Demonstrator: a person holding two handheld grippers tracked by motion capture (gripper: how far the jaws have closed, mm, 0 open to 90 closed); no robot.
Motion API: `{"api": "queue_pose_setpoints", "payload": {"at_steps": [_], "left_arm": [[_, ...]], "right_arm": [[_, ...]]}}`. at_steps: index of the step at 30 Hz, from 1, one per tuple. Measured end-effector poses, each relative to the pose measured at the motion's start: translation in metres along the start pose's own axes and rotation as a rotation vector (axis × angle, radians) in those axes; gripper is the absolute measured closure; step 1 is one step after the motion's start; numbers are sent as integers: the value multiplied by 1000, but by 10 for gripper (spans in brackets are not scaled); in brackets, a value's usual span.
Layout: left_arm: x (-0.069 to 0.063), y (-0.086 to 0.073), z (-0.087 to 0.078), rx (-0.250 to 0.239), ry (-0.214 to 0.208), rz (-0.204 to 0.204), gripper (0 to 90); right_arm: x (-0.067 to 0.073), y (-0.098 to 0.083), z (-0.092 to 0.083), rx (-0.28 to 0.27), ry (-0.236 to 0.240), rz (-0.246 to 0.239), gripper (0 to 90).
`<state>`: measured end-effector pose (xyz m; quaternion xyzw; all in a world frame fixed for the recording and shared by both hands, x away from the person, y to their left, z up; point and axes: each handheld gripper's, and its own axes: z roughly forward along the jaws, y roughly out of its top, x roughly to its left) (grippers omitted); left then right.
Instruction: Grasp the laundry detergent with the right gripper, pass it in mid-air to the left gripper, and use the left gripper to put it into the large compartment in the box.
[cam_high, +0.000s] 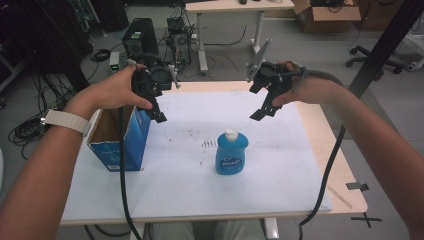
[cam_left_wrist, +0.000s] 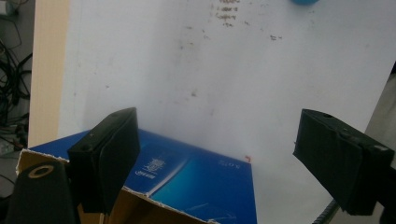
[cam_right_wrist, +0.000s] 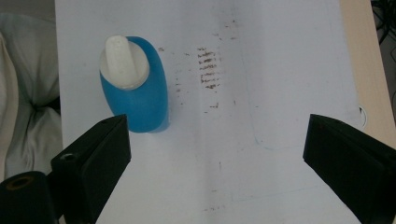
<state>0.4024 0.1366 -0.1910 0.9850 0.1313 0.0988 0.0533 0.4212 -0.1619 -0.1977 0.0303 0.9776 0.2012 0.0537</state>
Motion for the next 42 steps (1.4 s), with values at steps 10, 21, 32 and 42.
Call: {"api": "queue_pose_setpoints", "payload": {"at_steps": [10,21,32,42], "left_arm": [[-3,-2,-2,-15,8,-13,147],[-4,-2,0,-13,12,-18,147],[-3,0,2,-6,7,-19,147],[-2,-1,2,-6,8,-24,147]], "right_arm": [[8,-13,-1,-22,20,4,71],[19,-21,10,-37,63,-22,68],[22,-31,23,-66,97,-24,67],[24,-40,34,-109,123,-27,67]]}}
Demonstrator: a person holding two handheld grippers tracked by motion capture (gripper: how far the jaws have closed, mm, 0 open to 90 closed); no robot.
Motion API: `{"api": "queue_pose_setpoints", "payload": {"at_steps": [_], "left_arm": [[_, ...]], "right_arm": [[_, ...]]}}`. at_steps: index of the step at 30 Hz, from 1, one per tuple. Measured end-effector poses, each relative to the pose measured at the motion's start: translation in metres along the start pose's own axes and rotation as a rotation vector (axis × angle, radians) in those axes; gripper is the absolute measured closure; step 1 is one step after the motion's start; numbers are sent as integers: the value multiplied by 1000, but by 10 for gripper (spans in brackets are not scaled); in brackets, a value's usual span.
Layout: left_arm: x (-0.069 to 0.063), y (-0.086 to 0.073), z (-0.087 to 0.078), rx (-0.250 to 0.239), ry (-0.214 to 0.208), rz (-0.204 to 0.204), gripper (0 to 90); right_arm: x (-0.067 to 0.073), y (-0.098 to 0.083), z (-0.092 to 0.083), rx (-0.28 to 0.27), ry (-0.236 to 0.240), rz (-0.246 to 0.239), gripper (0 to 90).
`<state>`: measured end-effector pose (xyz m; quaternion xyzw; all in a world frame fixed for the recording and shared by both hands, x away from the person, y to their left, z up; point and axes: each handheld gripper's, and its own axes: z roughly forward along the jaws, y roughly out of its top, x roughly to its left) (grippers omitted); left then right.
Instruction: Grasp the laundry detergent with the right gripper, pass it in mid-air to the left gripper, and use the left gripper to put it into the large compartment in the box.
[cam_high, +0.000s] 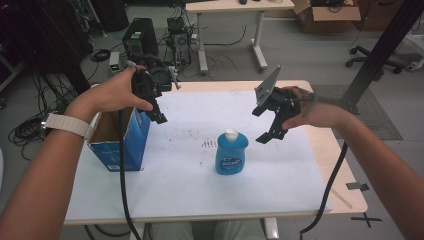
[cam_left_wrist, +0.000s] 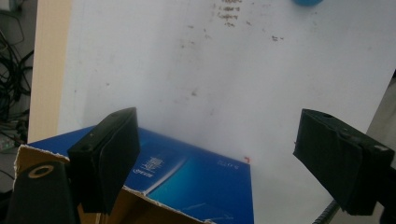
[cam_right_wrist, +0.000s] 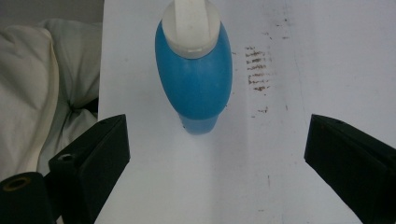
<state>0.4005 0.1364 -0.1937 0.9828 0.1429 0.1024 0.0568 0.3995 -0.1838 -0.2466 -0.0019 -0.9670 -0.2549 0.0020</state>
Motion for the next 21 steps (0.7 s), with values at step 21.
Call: {"api": "queue_pose_setpoints", "payload": {"at_steps": [21], "left_arm": [[1,-1,5,14,-11,-8,146]], "right_arm": [[0,-19,21,-77,35,-1,66]]}}
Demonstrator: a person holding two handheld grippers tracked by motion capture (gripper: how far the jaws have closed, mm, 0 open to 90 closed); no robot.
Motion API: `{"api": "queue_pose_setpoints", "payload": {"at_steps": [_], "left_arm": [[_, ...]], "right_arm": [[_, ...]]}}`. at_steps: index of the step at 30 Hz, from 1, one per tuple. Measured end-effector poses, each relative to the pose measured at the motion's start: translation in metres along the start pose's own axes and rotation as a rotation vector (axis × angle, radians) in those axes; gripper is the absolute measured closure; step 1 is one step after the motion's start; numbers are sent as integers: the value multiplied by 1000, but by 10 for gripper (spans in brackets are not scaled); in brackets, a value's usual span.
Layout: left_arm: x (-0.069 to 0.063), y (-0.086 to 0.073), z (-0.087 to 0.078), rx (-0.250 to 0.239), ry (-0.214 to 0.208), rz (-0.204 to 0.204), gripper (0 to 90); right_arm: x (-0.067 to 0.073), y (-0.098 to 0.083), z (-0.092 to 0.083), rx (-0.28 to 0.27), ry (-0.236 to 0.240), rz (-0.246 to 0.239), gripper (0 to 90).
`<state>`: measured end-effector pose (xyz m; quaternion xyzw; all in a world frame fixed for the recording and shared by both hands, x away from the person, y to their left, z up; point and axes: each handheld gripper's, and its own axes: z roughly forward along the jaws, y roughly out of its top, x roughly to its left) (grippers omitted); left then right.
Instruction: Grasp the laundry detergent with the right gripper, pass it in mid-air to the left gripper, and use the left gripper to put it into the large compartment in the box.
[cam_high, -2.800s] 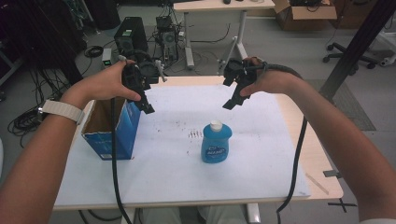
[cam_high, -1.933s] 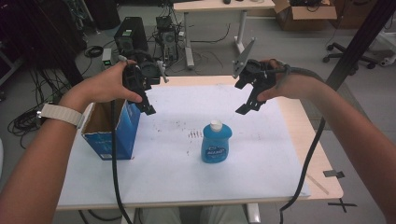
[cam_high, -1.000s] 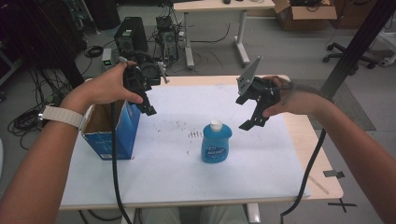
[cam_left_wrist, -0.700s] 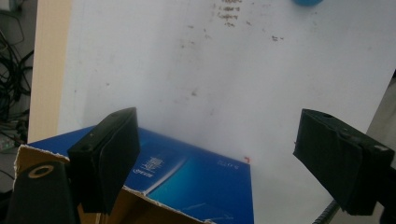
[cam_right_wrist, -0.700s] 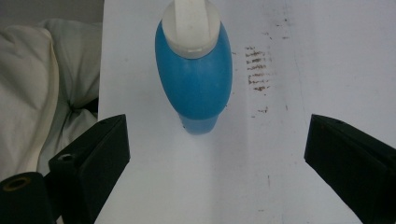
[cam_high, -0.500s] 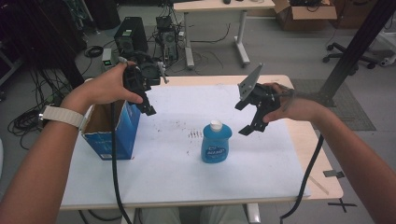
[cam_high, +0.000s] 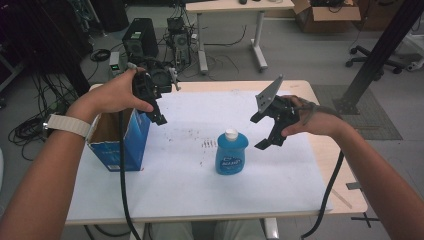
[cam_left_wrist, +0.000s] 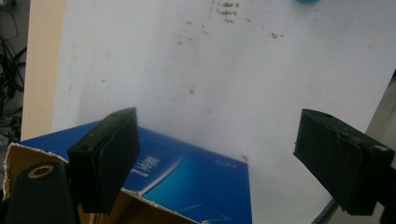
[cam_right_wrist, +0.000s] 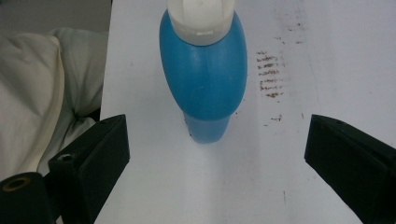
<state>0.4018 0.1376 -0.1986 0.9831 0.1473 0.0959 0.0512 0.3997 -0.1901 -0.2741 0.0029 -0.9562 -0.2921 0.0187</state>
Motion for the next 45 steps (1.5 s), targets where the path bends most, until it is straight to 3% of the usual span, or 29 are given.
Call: {"api": "queue_pose_setpoints", "payload": {"at_steps": [18,45], "left_arm": [[-1,1,2,2,-4,-19,145],[-1,4,7,18,-11,-27,142]], "right_arm": [[-2,-21,11,-105,28,15,64],[-2,-43,23,-208,38,48,64]]}}
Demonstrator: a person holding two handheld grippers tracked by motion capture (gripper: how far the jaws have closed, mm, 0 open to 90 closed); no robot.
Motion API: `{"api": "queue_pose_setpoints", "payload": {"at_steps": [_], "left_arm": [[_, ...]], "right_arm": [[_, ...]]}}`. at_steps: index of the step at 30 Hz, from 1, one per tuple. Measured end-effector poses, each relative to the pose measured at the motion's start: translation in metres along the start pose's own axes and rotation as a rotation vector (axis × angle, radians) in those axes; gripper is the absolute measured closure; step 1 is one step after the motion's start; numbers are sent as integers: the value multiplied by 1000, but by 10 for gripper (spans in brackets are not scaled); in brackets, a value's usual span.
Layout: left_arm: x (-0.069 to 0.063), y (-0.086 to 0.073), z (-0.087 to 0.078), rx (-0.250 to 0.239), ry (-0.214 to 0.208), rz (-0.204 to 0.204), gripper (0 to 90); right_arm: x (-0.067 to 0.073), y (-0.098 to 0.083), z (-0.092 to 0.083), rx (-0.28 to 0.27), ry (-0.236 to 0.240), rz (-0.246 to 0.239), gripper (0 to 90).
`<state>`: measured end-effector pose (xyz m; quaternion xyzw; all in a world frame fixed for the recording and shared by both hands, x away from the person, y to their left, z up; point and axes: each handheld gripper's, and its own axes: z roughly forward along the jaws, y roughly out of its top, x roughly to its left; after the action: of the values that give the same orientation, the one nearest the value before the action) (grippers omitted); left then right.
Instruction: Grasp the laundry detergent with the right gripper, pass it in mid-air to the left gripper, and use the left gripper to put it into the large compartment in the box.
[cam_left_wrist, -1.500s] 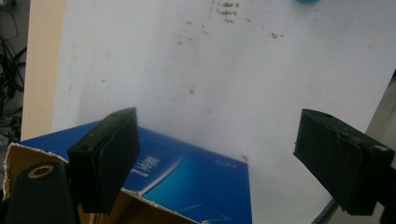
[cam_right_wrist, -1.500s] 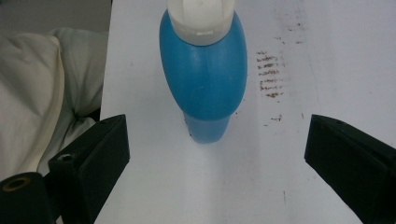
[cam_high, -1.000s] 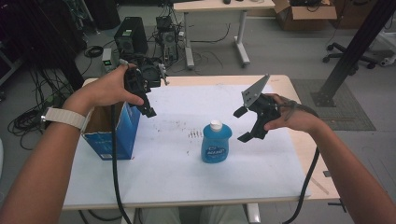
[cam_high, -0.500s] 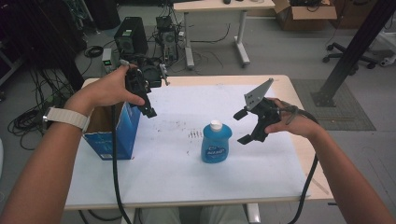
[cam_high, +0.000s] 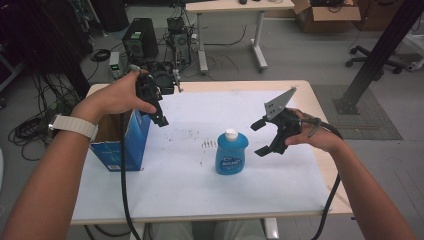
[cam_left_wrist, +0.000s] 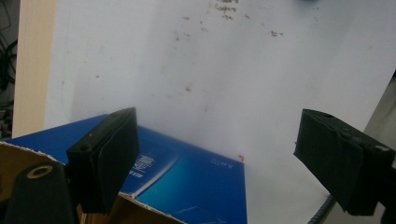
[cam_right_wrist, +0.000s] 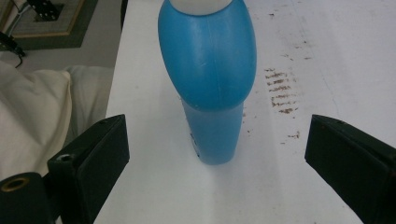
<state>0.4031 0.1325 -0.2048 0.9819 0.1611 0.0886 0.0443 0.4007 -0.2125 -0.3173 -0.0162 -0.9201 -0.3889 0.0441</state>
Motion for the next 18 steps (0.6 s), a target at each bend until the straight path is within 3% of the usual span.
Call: {"api": "queue_pose_setpoints", "payload": {"at_steps": [18], "left_arm": [[1,3,6,9,-10,3,143]], "right_arm": [[-1,-20,11,-44,17,22,67]]}}
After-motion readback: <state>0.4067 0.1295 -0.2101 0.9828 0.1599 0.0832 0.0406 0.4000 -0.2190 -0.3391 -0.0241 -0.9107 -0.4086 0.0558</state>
